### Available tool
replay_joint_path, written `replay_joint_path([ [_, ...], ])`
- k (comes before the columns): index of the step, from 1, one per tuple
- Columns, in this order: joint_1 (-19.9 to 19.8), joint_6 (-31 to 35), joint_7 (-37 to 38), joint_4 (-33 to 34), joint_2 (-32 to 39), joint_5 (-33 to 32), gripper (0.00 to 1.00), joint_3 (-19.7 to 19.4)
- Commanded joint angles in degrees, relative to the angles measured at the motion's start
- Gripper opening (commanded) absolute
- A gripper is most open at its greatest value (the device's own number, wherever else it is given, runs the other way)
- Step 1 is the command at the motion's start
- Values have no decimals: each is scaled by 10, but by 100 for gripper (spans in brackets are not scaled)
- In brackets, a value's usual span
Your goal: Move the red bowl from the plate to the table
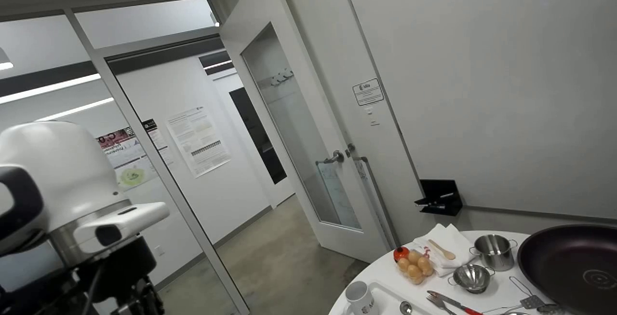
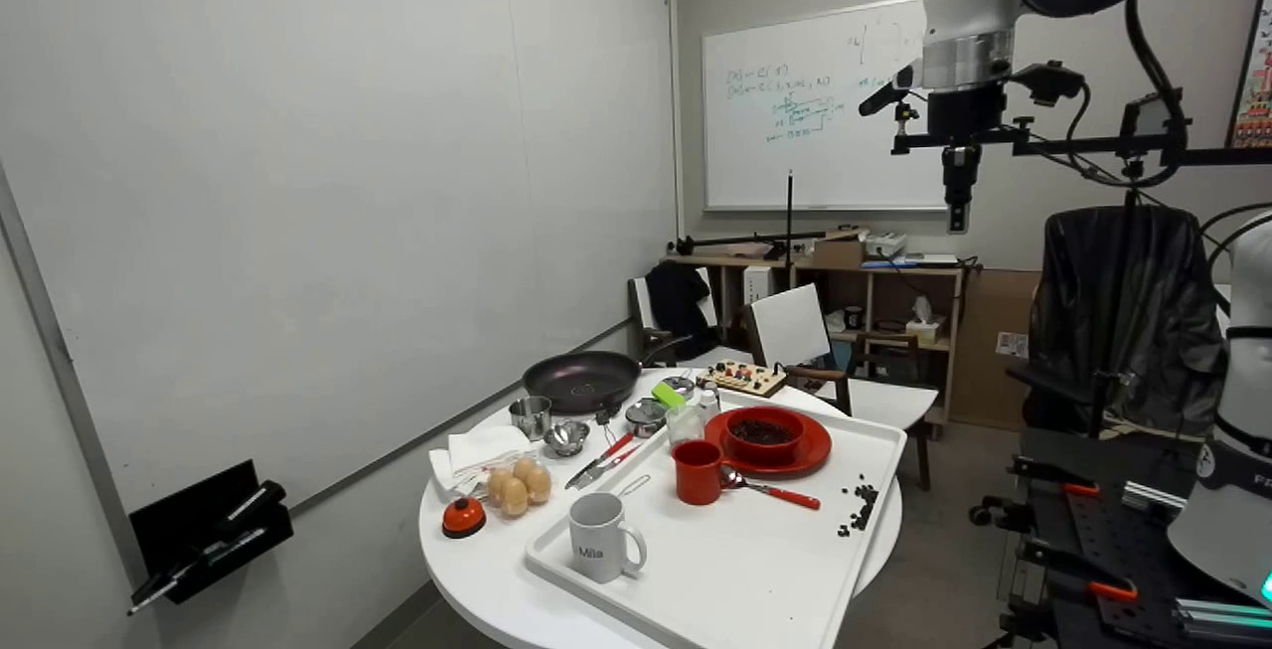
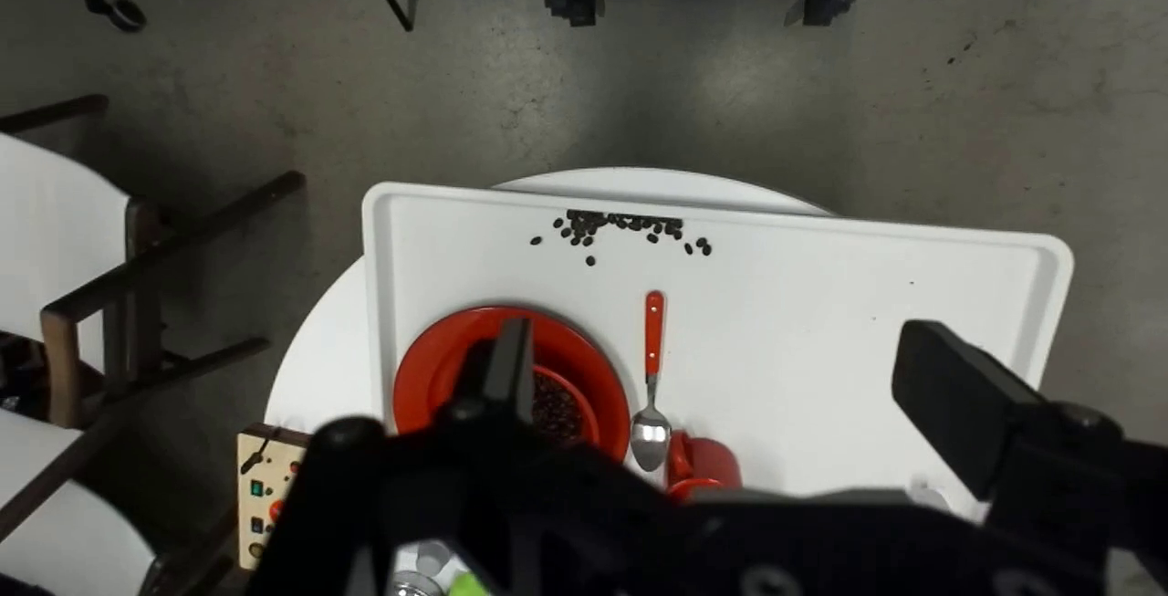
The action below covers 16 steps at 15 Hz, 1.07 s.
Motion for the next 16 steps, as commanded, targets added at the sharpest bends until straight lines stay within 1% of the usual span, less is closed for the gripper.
replay_joint_path([
  [1,-8,38,17,34,92,-28,100,1],
  [5,-18,79,19,60,178,-45,100,-12],
  [7,-29,118,29,77,236,-65,100,-18],
  [8,-30,127,16,93,271,-68,100,-25],
  [10,-22,135,-26,124,318,-46,100,-42],
  [11,-21,133,0,74,256,-52,100,-37],
  [12,-21,138,-8,89,283,-51,100,-41],
  [14,-21,139,-14,109,314,-51,100,-45],
  [15,-20,139,-14,114,319,-51,100,-45],
  [16,-21,148,6,95,308,-62,100,-42],
])
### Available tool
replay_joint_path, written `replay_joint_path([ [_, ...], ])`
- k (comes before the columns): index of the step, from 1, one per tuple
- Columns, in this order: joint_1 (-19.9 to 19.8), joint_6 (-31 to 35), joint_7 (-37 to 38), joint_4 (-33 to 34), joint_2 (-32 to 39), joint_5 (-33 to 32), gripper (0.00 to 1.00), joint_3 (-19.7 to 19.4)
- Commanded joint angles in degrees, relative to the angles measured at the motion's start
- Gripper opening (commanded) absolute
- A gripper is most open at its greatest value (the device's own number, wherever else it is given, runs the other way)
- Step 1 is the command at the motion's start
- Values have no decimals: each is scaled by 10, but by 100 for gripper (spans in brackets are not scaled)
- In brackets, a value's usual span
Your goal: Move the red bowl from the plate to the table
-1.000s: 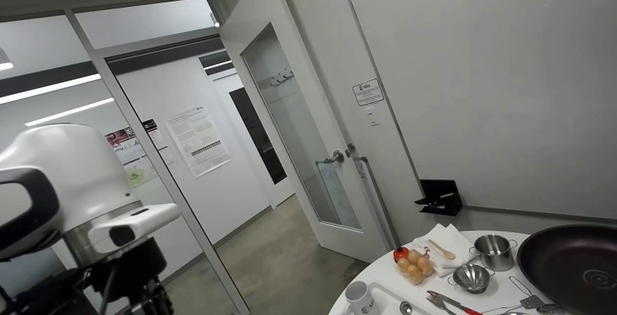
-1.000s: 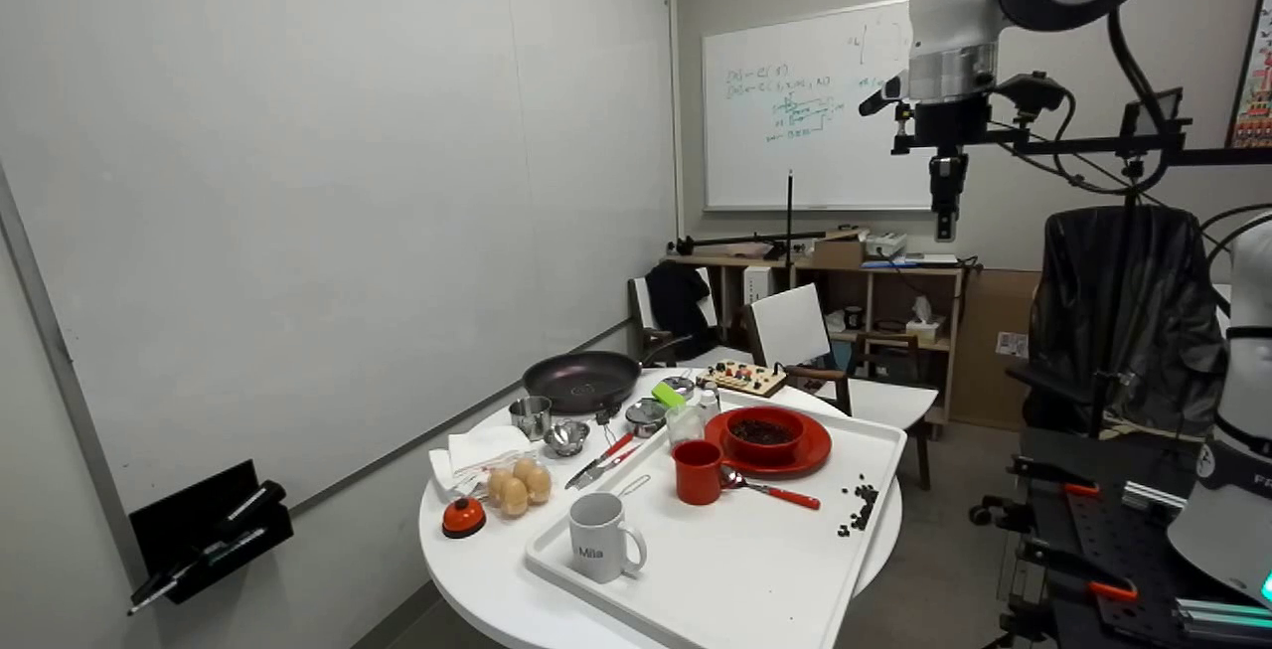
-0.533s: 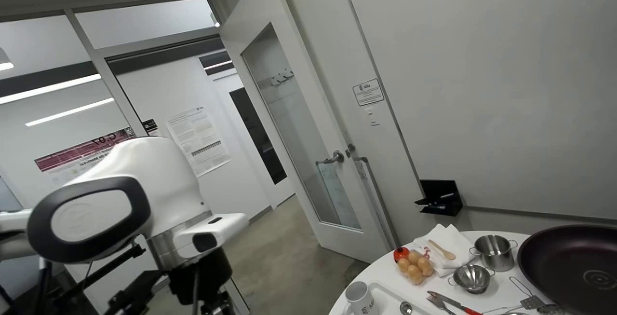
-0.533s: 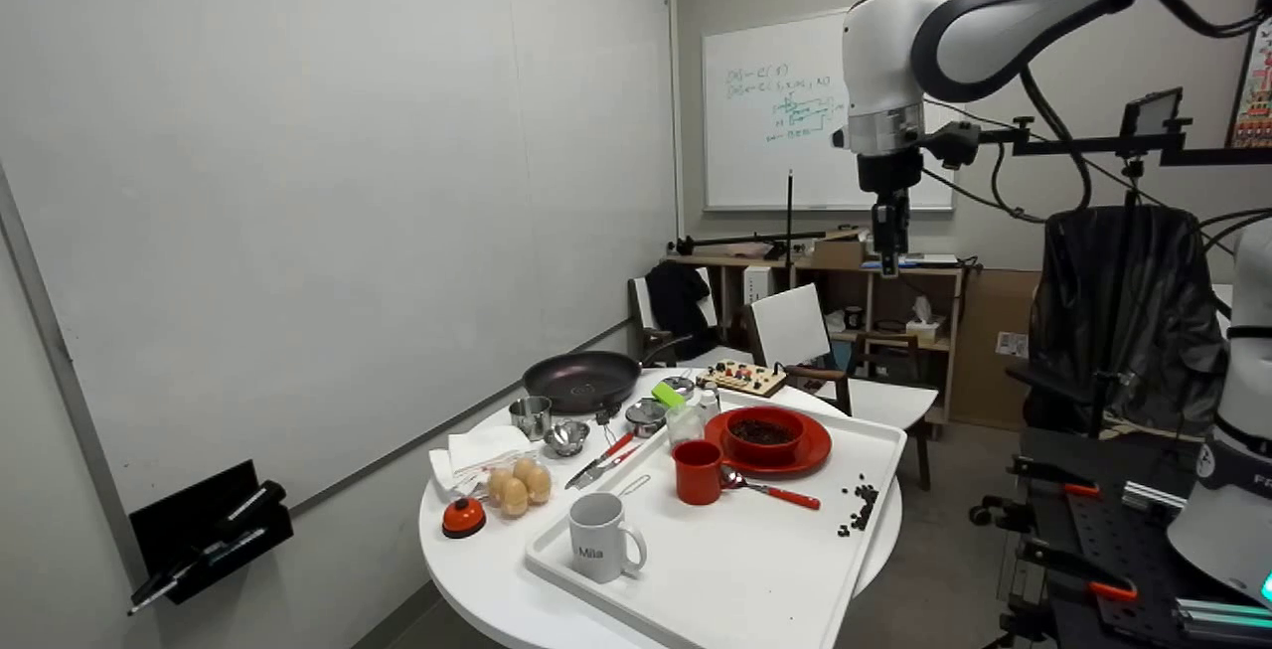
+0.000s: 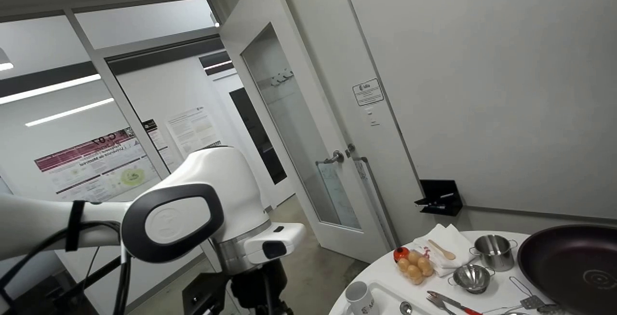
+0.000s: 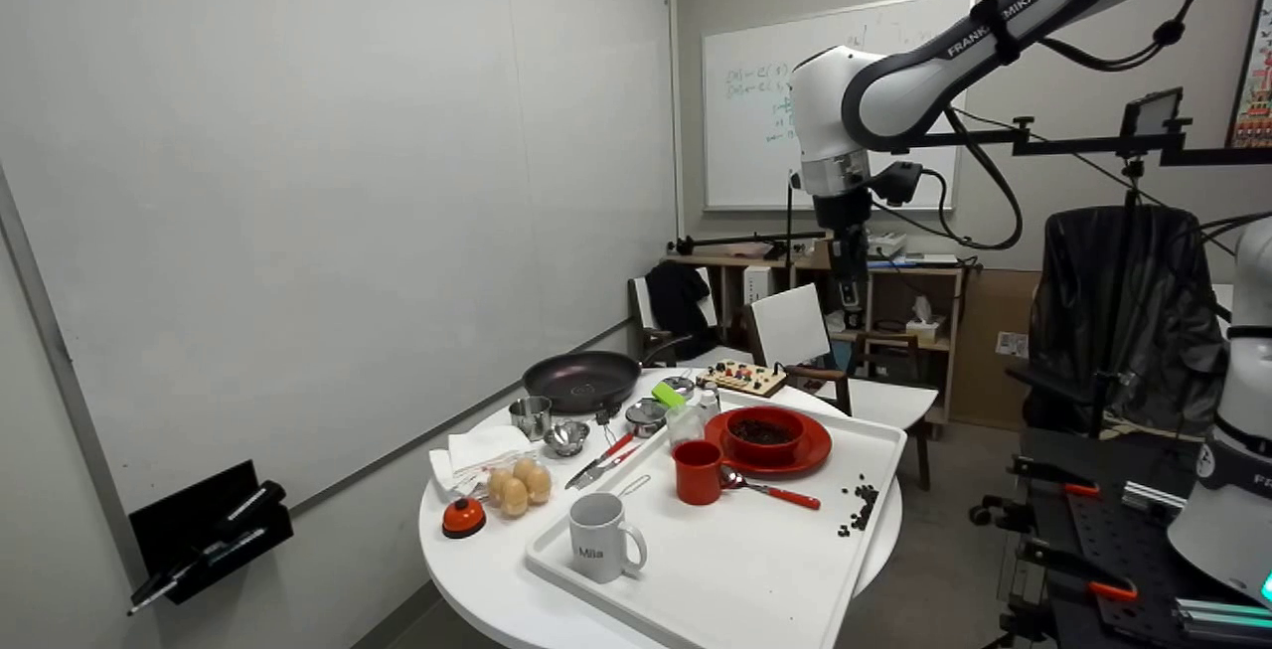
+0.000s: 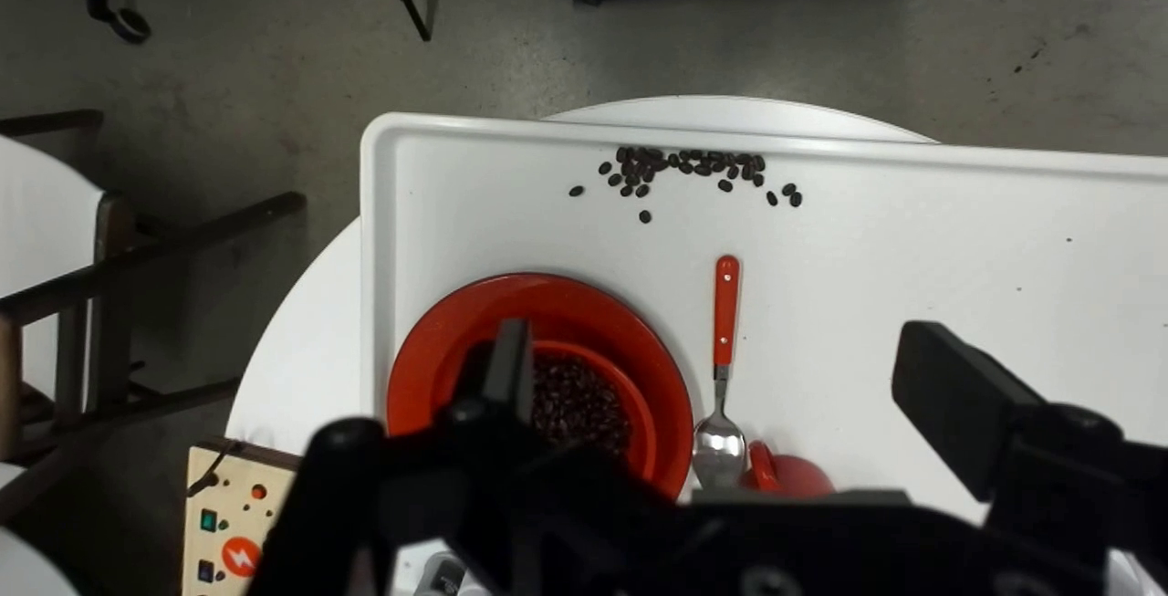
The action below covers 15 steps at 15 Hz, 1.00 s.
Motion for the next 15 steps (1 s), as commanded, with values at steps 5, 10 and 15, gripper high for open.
replay_joint_path([
  [5,-7,75,77,4,70,2,100,-24],
  [10,-19,156,71,44,172,-20,100,-55],
  [15,-25,161,35,92,257,5,100,-75],
])
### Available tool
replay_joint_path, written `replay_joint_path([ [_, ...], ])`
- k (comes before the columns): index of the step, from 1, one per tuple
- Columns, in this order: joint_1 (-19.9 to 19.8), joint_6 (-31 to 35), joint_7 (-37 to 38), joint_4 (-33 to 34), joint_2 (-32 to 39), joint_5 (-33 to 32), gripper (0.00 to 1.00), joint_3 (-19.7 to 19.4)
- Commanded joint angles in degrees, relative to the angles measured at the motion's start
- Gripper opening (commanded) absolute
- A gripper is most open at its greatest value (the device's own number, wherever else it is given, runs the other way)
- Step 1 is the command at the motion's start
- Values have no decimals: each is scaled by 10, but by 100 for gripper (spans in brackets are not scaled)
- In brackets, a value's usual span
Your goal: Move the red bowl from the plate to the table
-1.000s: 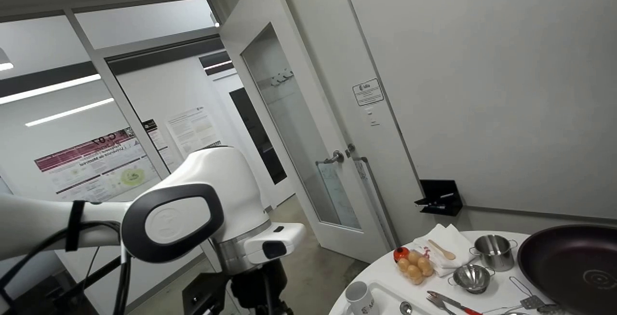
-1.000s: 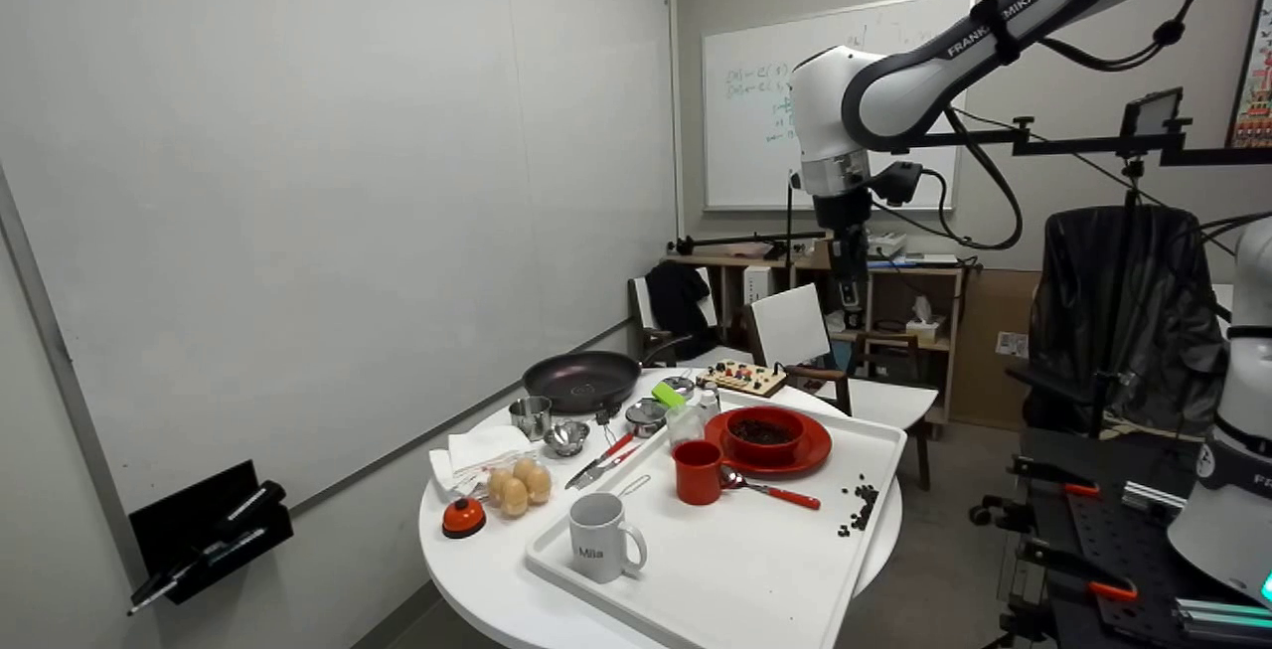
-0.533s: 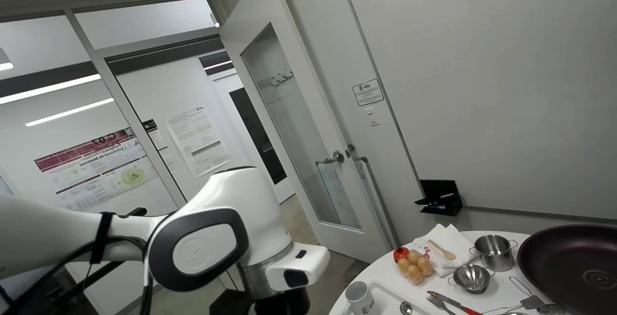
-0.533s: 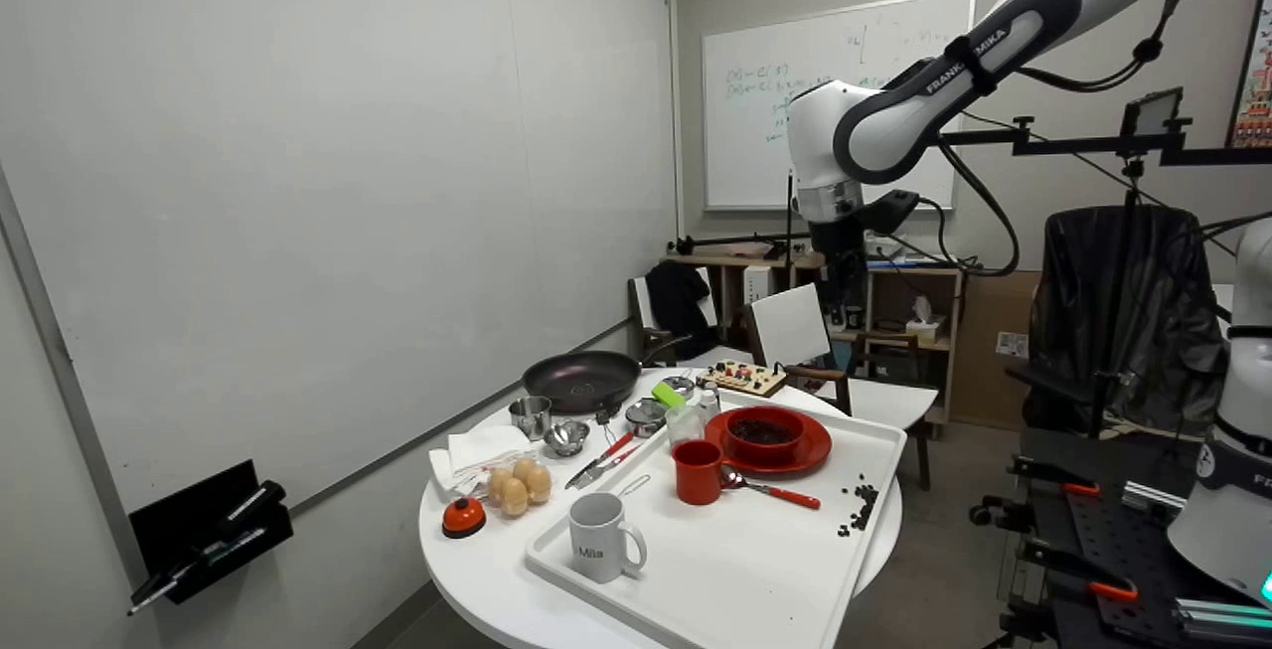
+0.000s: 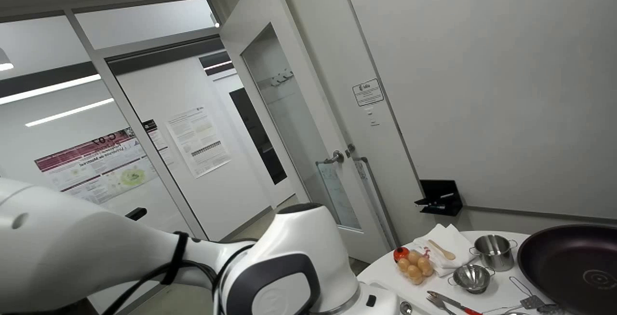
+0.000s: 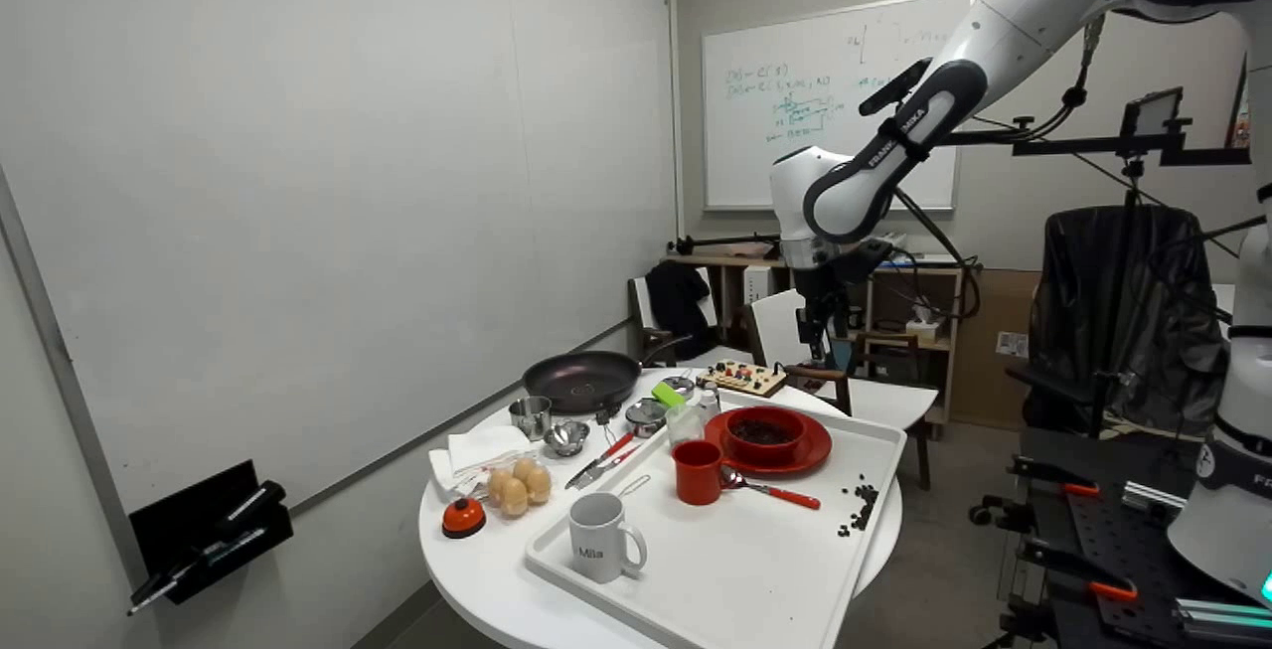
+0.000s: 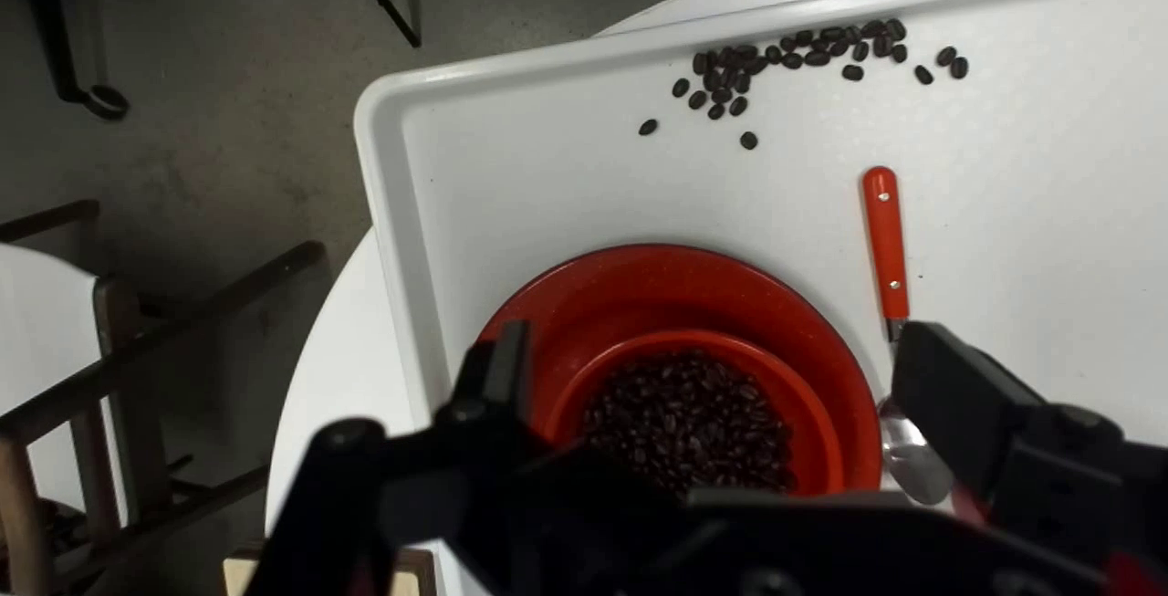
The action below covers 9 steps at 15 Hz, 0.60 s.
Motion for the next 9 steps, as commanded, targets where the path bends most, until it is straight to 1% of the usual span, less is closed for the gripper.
replay_joint_path([
  [1,-5,-1,-36,51,61,20,100,-8],
  [2,-8,-10,-46,60,67,31,100,-7],
  [3,2,0,-21,29,44,11,100,-12],
  [7,0,-1,-30,48,63,18,100,-13],
  [8,2,-2,-20,50,67,15,100,-14],
  [9,4,-10,-13,68,88,17,100,-14],
])
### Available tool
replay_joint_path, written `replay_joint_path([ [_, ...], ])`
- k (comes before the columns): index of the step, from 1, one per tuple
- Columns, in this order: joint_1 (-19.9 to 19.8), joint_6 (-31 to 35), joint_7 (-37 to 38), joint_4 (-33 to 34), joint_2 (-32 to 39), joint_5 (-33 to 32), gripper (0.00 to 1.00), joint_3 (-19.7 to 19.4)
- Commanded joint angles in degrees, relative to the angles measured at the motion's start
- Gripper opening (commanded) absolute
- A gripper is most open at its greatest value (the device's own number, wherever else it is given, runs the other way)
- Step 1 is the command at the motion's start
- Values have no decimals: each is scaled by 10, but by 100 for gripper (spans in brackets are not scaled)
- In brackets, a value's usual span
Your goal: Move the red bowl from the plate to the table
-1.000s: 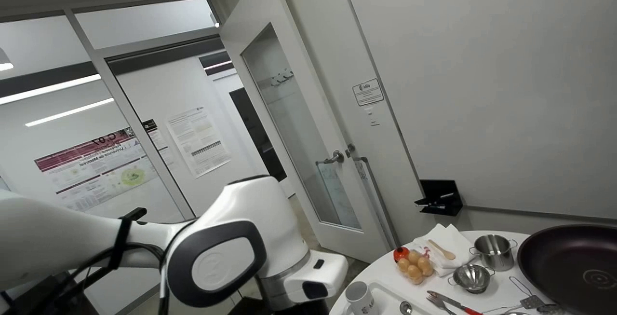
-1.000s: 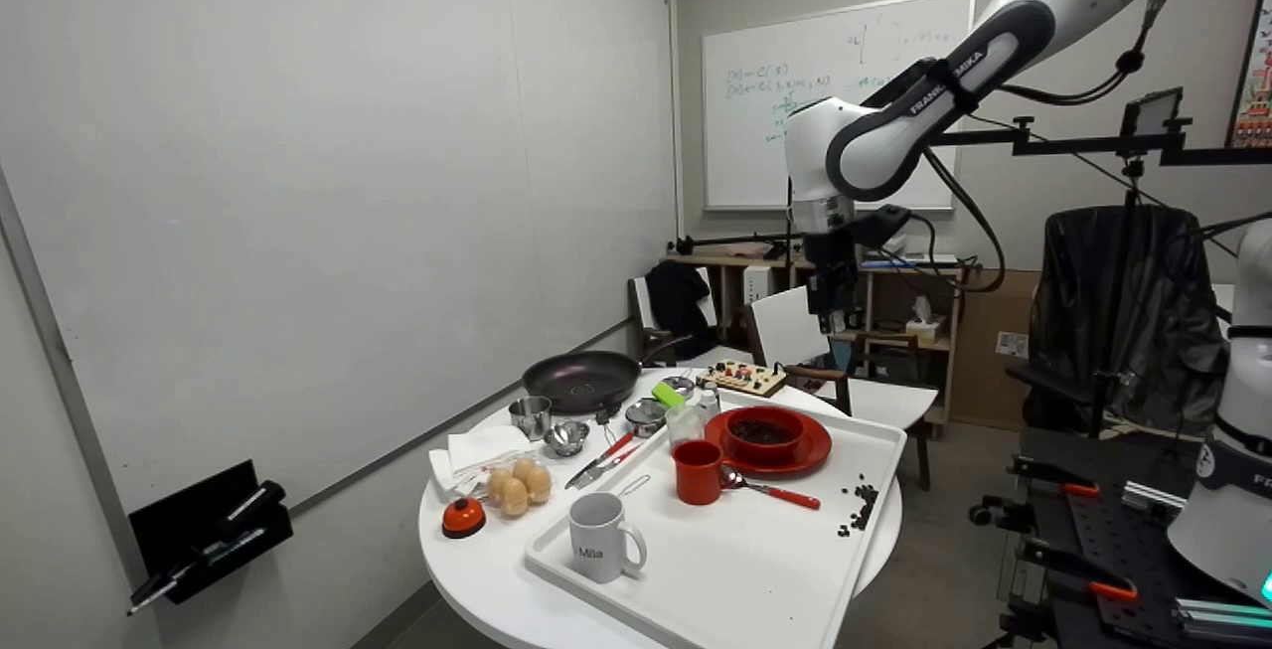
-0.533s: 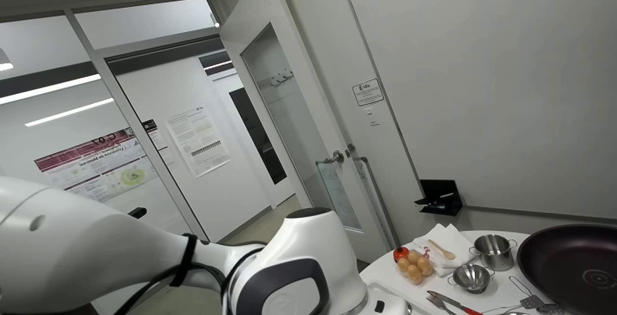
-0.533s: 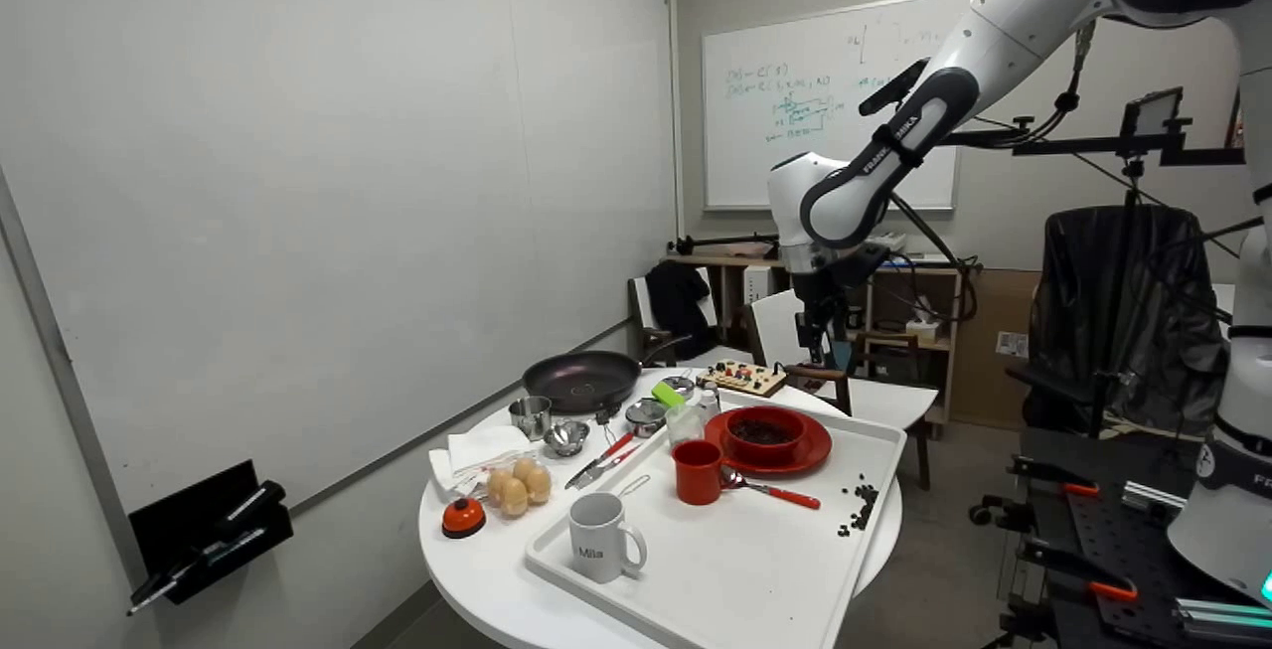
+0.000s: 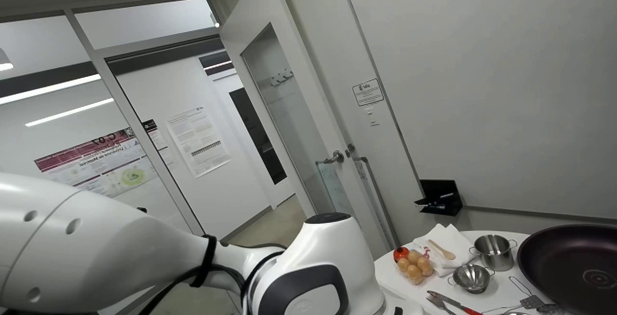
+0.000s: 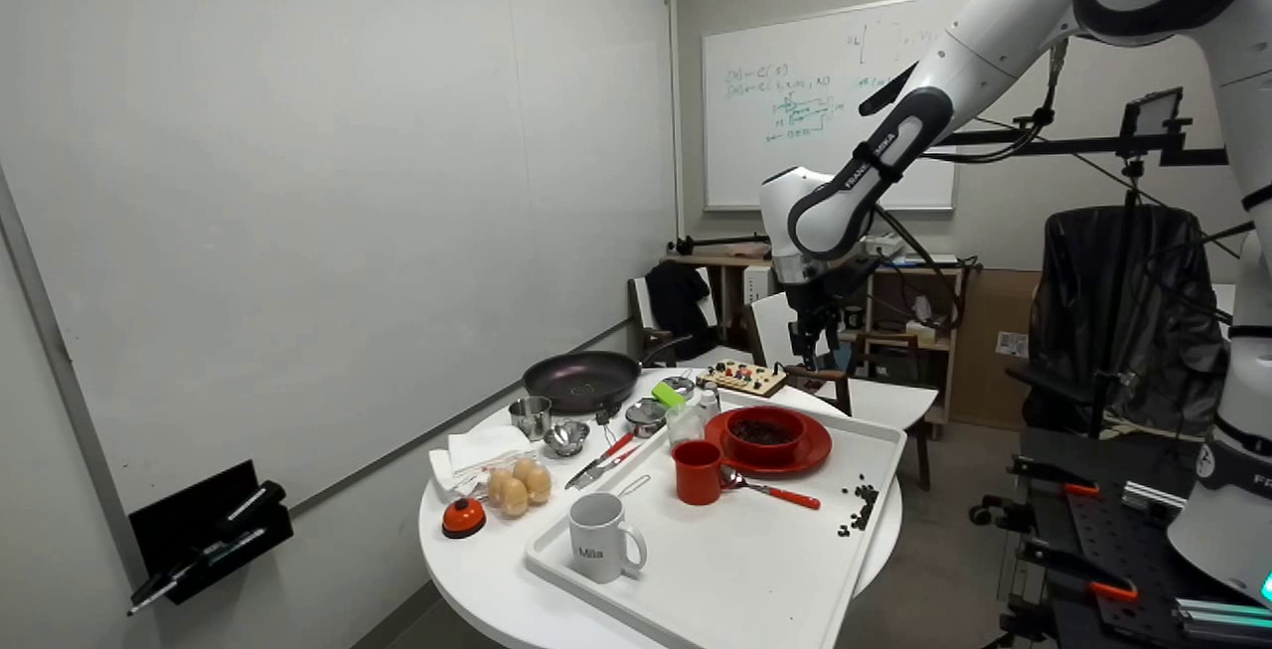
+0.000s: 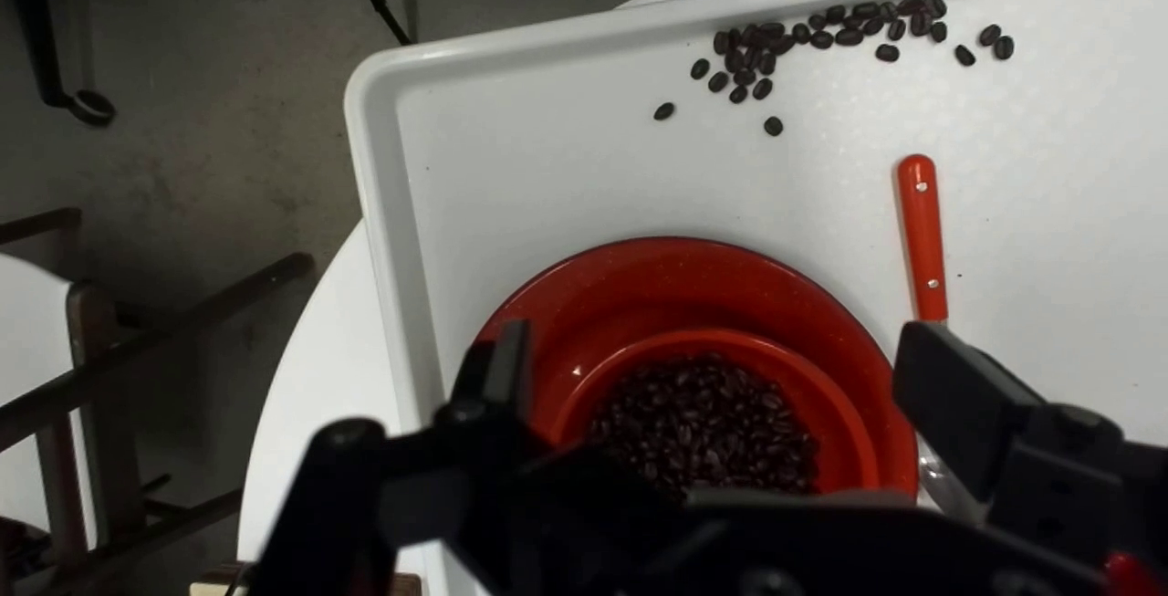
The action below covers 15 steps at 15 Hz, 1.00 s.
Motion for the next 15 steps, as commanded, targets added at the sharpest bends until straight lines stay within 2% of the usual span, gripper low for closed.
replay_joint_path([
  [1,11,4,24,28,36,1,100,-8],
  [2,12,36,29,32,48,-3,100,-9],
  [5,17,44,57,87,106,-7,100,-19],
  [11,4,-36,55,259,261,5,100,-44],
  [15,-14,-92,38,342,329,19,100,-43],
])
